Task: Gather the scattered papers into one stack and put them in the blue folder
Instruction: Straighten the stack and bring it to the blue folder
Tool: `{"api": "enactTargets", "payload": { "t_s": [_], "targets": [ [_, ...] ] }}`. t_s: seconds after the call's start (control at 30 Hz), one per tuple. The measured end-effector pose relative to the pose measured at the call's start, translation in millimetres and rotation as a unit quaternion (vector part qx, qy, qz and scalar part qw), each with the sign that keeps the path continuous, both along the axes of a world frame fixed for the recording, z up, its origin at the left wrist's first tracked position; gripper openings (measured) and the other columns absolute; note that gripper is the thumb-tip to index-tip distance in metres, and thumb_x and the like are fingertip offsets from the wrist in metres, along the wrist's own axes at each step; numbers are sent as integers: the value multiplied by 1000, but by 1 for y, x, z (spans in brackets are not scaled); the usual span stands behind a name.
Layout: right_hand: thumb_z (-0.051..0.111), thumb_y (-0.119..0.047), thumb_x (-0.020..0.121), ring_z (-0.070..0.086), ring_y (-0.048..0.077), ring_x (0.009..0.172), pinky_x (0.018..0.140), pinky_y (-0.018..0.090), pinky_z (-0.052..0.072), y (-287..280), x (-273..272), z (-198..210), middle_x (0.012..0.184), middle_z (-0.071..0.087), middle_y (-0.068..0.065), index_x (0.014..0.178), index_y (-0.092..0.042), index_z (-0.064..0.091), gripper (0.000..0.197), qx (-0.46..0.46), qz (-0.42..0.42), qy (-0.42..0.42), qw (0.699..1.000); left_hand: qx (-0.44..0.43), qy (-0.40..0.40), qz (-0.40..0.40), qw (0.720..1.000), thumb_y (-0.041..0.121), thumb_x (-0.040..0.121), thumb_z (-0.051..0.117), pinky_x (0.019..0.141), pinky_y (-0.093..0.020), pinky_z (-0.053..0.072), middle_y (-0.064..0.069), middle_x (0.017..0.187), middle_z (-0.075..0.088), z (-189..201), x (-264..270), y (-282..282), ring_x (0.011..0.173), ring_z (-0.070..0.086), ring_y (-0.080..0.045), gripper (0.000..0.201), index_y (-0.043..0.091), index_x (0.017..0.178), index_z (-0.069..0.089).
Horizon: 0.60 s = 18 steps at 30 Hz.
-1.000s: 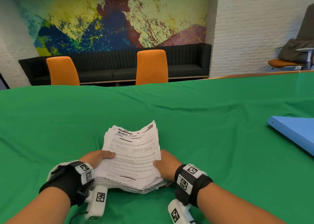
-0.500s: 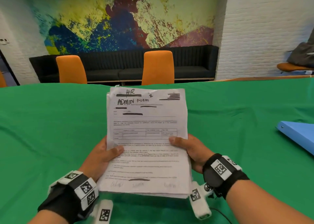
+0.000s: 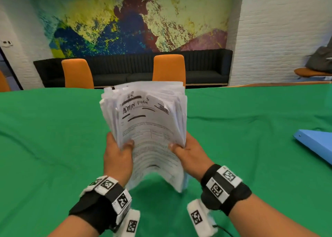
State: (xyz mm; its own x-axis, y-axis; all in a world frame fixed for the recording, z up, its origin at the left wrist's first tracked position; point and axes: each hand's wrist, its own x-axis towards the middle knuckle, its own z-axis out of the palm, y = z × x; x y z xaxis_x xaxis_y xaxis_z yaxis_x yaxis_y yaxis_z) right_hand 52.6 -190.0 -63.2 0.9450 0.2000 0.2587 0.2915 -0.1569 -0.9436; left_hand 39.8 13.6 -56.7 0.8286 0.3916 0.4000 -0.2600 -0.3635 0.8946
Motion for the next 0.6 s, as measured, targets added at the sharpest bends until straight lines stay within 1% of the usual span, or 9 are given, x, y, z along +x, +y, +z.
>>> {"api": "enactTargets", "payload": {
  "t_s": [0.07, 0.1, 0.17, 0.23, 0.33, 0.4, 0.5, 0.57, 0.6],
  "targets": [
    [58, -24, 99, 64, 17, 120, 106, 48, 53, 2, -1, -5, 127, 68, -4, 135, -27, 56, 36, 6, -17, 0, 1000, -22, -31, 9, 999, 13, 95, 60, 73, -28, 48, 8, 97, 61, -2, -3, -1, 86, 61, -11, 23, 18, 114, 48],
    [59, -25, 99, 65, 17, 119, 105, 48, 54, 2, -3, -10, 126, 69, -4, 135, -26, 57, 36, 4, -19, 14, 1000, -35, -28, 4, 999, 12, 94, 61, 71, -28, 49, 7, 97, 62, -8, -3, 2, 87, 61, -10, 24, 19, 113, 48],
    [60, -28, 101, 66, 17, 118, 105, 48, 54, 2, -10, -21, 125, 71, -4, 134, -26, 60, 33, -21, -7, 61, 998, -64, 29, -24, 997, 12, 90, 65, 79, -38, 56, 3, 104, 66, -24, -5, 7, 94, 65, -18, 28, 21, 112, 51],
    [59, -26, 102, 67, 16, 118, 107, 47, 53, 1, -14, -28, 125, 72, -3, 133, -23, 62, 31, -42, -4, 90, 995, -66, 92, -44, 993, 11, 85, 68, 91, -50, 55, 1, 113, 70, -34, -6, 12, 103, 67, -22, 37, 25, 117, 55],
    [63, -22, 99, 69, 19, 112, 106, 44, 52, 0, -2, -28, 119, 74, -2, 126, -19, 67, 27, -56, -35, 87, 994, -20, 121, -63, 990, 7, 83, 70, 96, -49, 52, 3, 116, 70, -34, 7, 27, 106, 66, -23, 42, 23, 120, 57],
    [69, -18, 92, 70, 23, 113, 106, 45, 53, 0, 12, -26, 123, 75, 2, 128, -16, 67, 36, -43, -36, 114, 992, 62, 179, -62, 980, 10, 80, 73, 95, -48, 53, 0, 109, 72, -23, 14, 38, 99, 68, -25, 34, 22, 110, 62],
    [75, -12, 88, 70, 30, 115, 105, 47, 54, 4, 34, -35, 130, 72, 10, 129, -7, 67, 43, -55, -30, 224, 973, 92, 317, -87, 940, 2, 81, 73, 86, -42, 55, -7, 92, 73, -13, 20, 42, 87, 69, -30, 19, 16, 90, 65],
    [77, -13, 89, 70, 32, 115, 103, 44, 55, 8, 41, -42, 131, 71, 12, 128, -1, 67, 43, -89, -28, 280, 955, 164, 352, -87, 917, 0, 80, 73, 72, -31, 53, -12, 82, 71, -21, 24, 35, 76, 67, -29, 11, 8, 82, 65],
    [78, -14, 89, 70, 32, 114, 102, 44, 56, 8, 40, -45, 131, 71, 13, 127, 1, 66, 43, -110, -22, 297, 948, 215, 373, -64, 900, 0, 79, 74, 63, -25, 47, -12, 76, 68, -25, 33, 28, 69, 63, -26, 10, 5, 77, 65]
  ]
}}
